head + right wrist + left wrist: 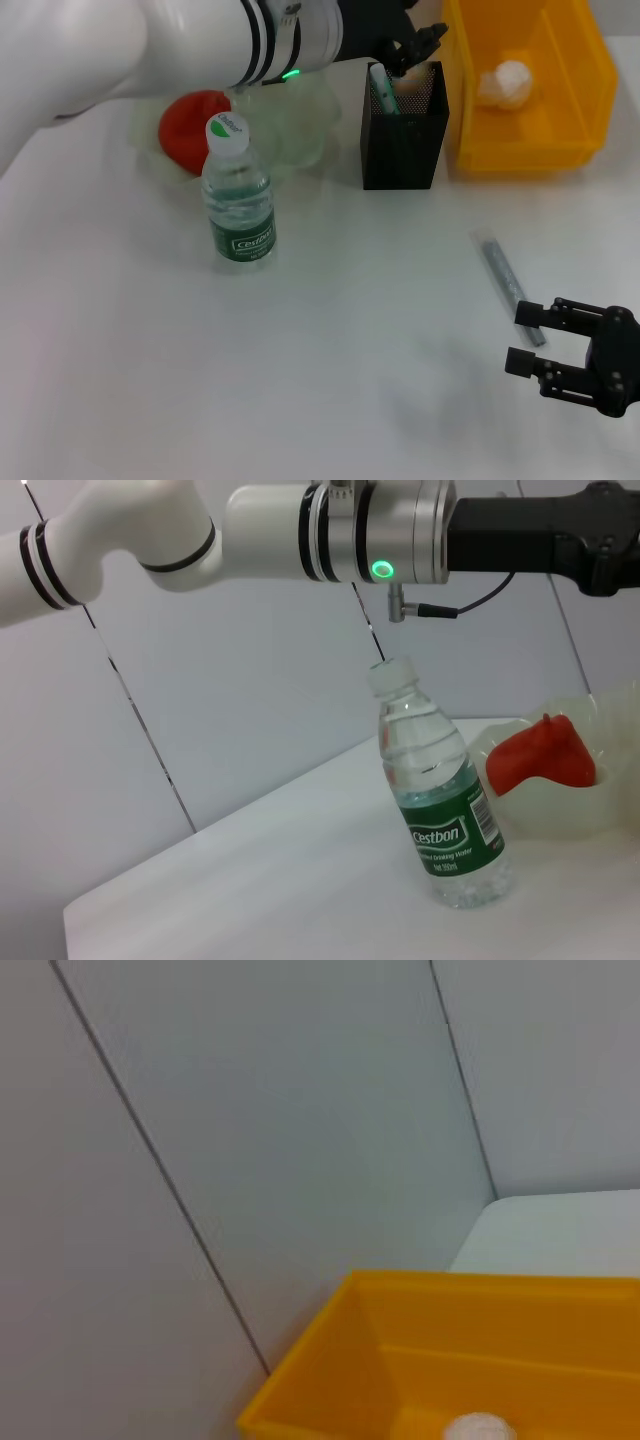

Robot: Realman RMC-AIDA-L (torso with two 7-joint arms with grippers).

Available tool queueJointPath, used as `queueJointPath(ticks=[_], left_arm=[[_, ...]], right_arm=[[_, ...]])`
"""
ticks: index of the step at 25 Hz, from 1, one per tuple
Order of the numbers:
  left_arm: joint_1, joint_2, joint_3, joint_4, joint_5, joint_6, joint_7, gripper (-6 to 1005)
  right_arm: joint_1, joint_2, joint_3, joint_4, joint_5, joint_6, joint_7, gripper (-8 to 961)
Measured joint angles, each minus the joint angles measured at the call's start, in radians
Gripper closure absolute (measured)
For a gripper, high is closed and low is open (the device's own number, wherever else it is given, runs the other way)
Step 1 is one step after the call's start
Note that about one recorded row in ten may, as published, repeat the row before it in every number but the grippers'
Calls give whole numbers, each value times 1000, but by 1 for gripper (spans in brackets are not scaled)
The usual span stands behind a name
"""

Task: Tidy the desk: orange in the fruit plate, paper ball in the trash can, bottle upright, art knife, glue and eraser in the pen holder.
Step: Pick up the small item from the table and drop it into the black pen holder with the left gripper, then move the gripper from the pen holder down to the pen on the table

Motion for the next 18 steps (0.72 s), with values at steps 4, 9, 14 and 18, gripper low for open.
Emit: queueJointPath(ticks=[4, 9, 14, 18], left_arm=[[4, 0, 1, 0, 0, 0, 1, 514], [42, 0, 2, 45, -14, 10, -3, 392], [154, 9, -36, 215, -88, 156, 1, 270], [257, 11, -161, 322, -136, 434, 15, 262]], right_arm=[[1, 0, 0, 0, 0, 1, 0, 305], [5, 0, 4, 1, 0, 1, 0, 305], [8, -5, 24, -6, 35, -6, 42, 305], [-6, -18, 63, -52, 127, -34, 128, 306]])
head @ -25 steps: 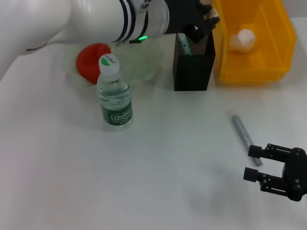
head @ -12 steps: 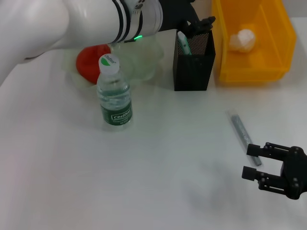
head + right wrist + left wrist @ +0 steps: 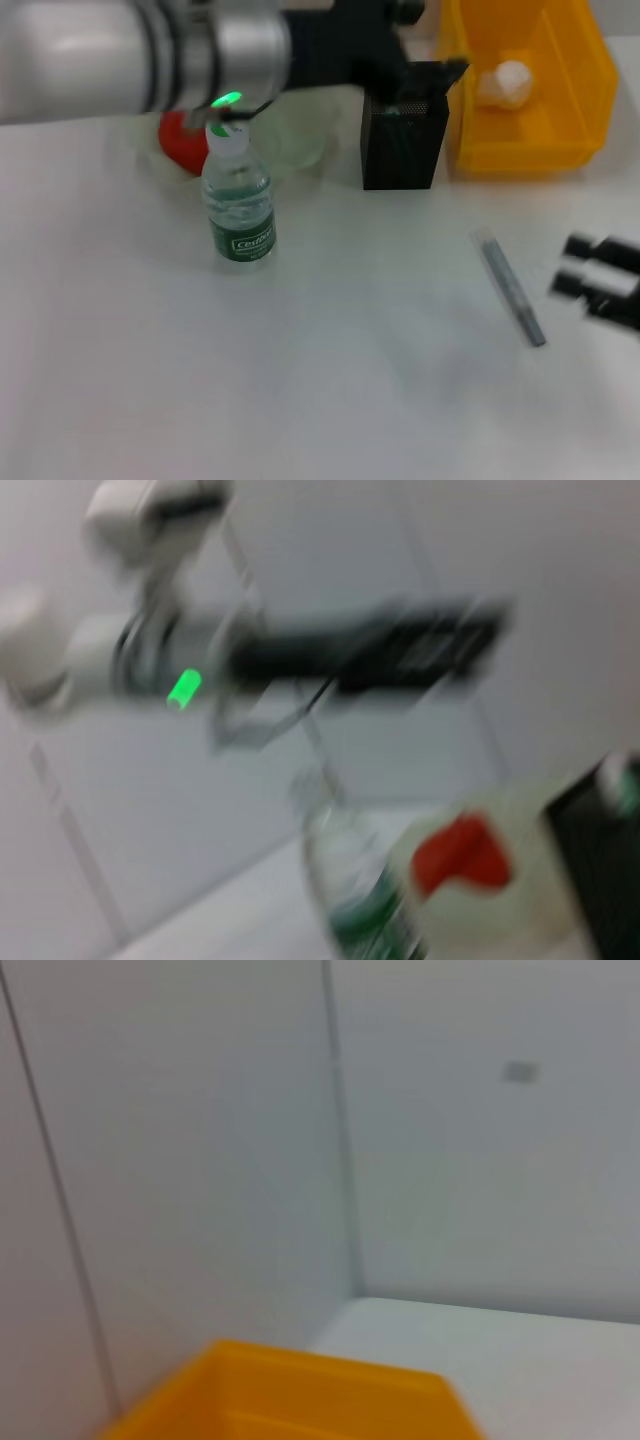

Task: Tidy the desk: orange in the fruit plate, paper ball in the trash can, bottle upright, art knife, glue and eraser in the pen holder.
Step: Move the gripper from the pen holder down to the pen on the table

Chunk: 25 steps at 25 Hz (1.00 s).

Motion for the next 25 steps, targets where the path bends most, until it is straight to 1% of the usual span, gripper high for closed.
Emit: queueJointPath(ticks=[1, 2, 3, 4, 5, 6, 7, 8, 9, 10, 11, 12, 13, 14, 15, 16, 17, 18, 20, 21, 22, 23, 25], left_arm=[[0, 0, 0, 0, 0, 0, 0, 260], [29, 0, -55, 4, -32, 101, 17, 258], [29, 0, -55, 4, -32, 101, 17, 258], [74, 1, -189, -52, -141, 323, 90, 258], [74, 1, -189, -52, -141, 323, 90, 258], [86, 3, -259, -109, -191, 444, 138, 258], [79, 8, -328, -185, -206, 552, 175, 258], [79, 8, -328, -185, -206, 552, 175, 258], [58, 23, -398, -292, -181, 658, 206, 258], [58, 23, -398, -292, -181, 658, 206, 258], [48, 33, -410, -332, -153, 683, 216, 257], [35, 46, -413, -386, -107, 694, 233, 257], [35, 46, -413, -386, -107, 694, 233, 257], [35, 46, -413, -386, -107, 694, 233, 257], [23, 48, -415, -441, -37, 693, 249, 257], [24, 41, -418, -449, -19, 693, 250, 257], [24, 41, -418, -449, -19, 693, 250, 257], [24, 41, -418, -449, -19, 693, 250, 257], [33, 25, -420, -448, 2, 692, 247, 257], [34, 25, -421, -450, 2, 690, 246, 257], [34, 25, -421, -455, 2, 688, 243, 258], [34, 25, -421, -455, 2, 688, 243, 258], [34, 25, -421, -465, 2, 684, 242, 259]], right_arm=[[-5, -5, 11, -20, 30, -21, 29, 306], [-12, -17, 25, -68, 87, -58, 98, 306], [-12, -17, 25, -68, 87, -58, 98, 306], [-13, -24, 27, -97, 112, -72, 136, 306], [-11, -31, 27, -128, 132, -83, 178, 306], [-4, -37, 22, -172, 138, -88, 233, 306], [20, -46, -9, -287, 132, -94, 356, 306], [20, -46, -9, -287, 132, -94, 356, 306], [37, -49, -50, -373, 119, -97, 445, 306], [51, -51, -86, -437, 106, -98, 517, 306], [69, -52, -143, -525, 84, -97, 594, 306], [103, -53, -247, -670, 25, -96, 736, 306], [103, -53, -247, -670, 25, -96, 736, 306], [123, -53, -305, -737, -17, -96, 806, 307], [142, -51, -362, -803, -63, -95, 870, 307], [159, -46, -408, -850, -101, -94, 924, 307], [202, -32, -499, -927, -196, -81, 1017, 307], [202, -32, -499, -927, -196, -81, 1017, 307], [244, -9, -565, -964, -291, -64, 1084, 307], [263, 7, -593, -976, -338, -57, 1115, 307], [302, 37, -622, -980, -424, -36, 1164, 307], [302, 37, -622, -980, -424, -36, 1164, 307], [339, 57, -654, -950, -492, -3, 1213, 307]])
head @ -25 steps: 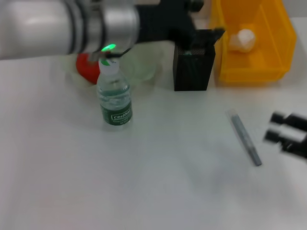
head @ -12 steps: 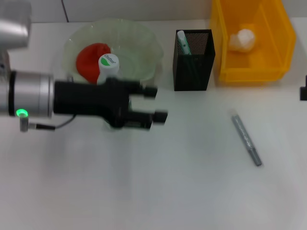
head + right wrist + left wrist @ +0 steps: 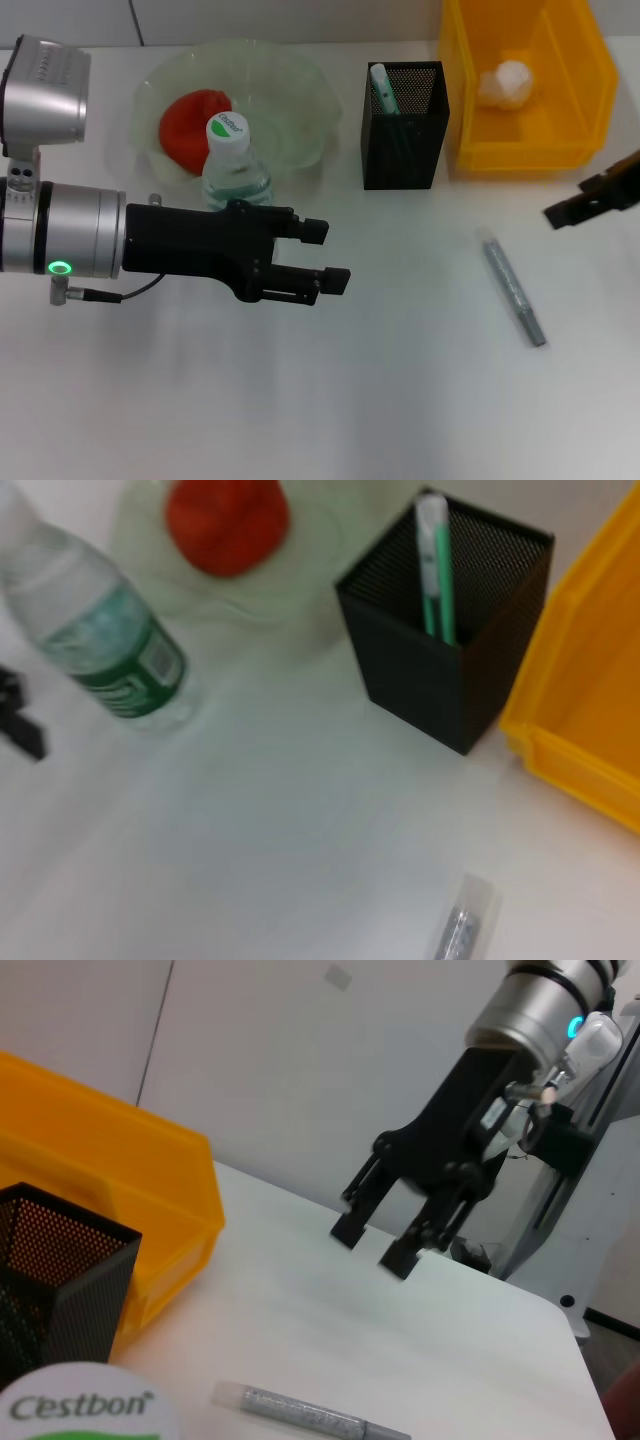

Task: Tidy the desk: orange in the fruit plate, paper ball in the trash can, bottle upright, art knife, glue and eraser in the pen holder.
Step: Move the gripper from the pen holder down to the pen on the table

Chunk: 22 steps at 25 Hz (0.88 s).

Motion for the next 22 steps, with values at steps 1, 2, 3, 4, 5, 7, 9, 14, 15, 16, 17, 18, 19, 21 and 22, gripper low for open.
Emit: queueJointPath(ticks=[1, 2, 3, 4, 5, 7, 9, 14, 15, 16, 17, 18, 19, 21, 22], left_arm=[[0, 0, 0, -1, 0, -2, 1, 259], [1, 0, 0, -2, 0, -4, 2, 260], [2, -1, 0, -3, 0, -7, 2, 260], [4, -1, 0, -6, 1, -11, 3, 260], [4, -1, 1, -9, 1, -12, 3, 261], [3, -2, 5, -15, 1, -17, 6, 261], [1, -2, 9, -17, 5, -23, 8, 261], [-2, -11, 9, -19, 37, -42, 11, 261], [-2, -11, 9, -19, 37, -42, 11, 261], [-2, -14, 9, -19, 44, -46, 12, 261], [-3, -17, 9, -19, 49, -49, 15, 261], [-3, -17, 9, -19, 49, -49, 15, 261], [-3, -18, 9, -19, 51, -50, 17, 261], [-3, -18, 9, -19, 51, -51, 20, 261], [-3, -18, 9, -20, 51, -52, 23, 261]], right_arm=[[14, 3, -22, 26, -17, 20, 29, 307], [40, 2, -73, 86, -25, 59, 96, 308], [40, 2, -73, 86, -25, 59, 96, 308], [51, 1, -97, 114, -26, 76, 126, 308], [64, 0, -116, 141, -32, 92, 147, 308], [105, 0, -172, 226, -77, 136, 208, 308], [117, 1, -190, 250, -93, 149, 224, 308], [160, 3, -302, 370, -137, 233, 319, 308], [164, 4, -317, 384, -140, 247, 330, 308], [166, 5, -332, 395, -143, 261, 340, 309], [168, 6, -346, 404, -145, 274, 348, 309], [168, 6, -357, 412, -145, 285, 353, 309], [168, 6, -365, 420, -145, 296, 356, 309], [169, 7, -369, 438, -143, 317, 360, 309], [171, 7, -370, 453, -142, 330, 361, 309]])
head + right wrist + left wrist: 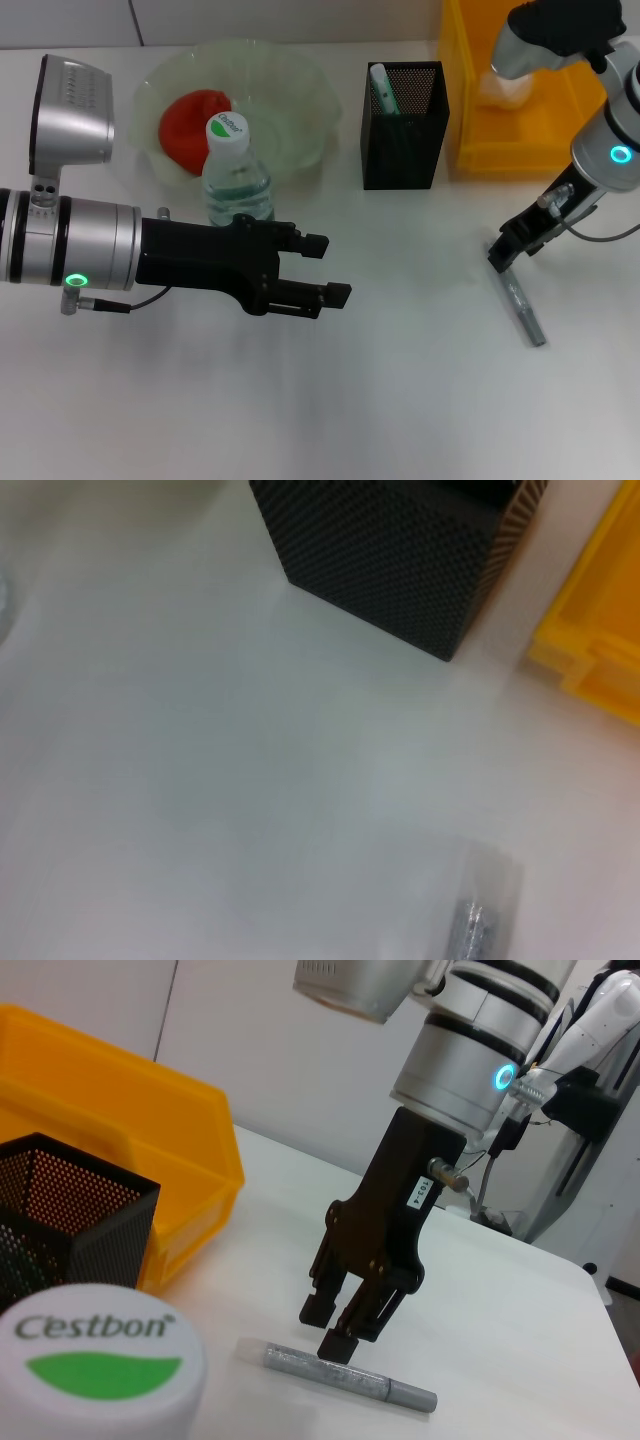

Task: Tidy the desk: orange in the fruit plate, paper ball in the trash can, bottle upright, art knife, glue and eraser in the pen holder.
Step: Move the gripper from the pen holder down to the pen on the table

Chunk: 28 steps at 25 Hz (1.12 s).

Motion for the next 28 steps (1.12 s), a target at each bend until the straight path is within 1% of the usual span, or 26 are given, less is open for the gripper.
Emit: queueJointPath(ticks=[5, 10, 14, 18, 27, 28], left_arm=[[1, 0, 0, -10, 0, -2, 12, 261], [1, -1, -1, -20, 0, -11, 26, 261], [1, -2, -1, -21, 0, -19, 27, 261], [1, -2, -1, -22, 0, -26, 27, 261], [7, -3, -5, -32, 0, -32, 29, 261], [7, -3, -5, -32, 0, -32, 29, 261]], right_arm=[[4, 2, -1, 24, 0, 16, 1, 488], [2, 2, -1, 30, -3, 31, 2, 597], [3, 2, -3, 48, -3, 46, 2, 596], [5, 2, -25, 73, 0, 66, 2, 597], [-7, 4, -51, 70, 20, 84, -6, 601], [-10, 4, -52, 67, 27, 84, -10, 640]])
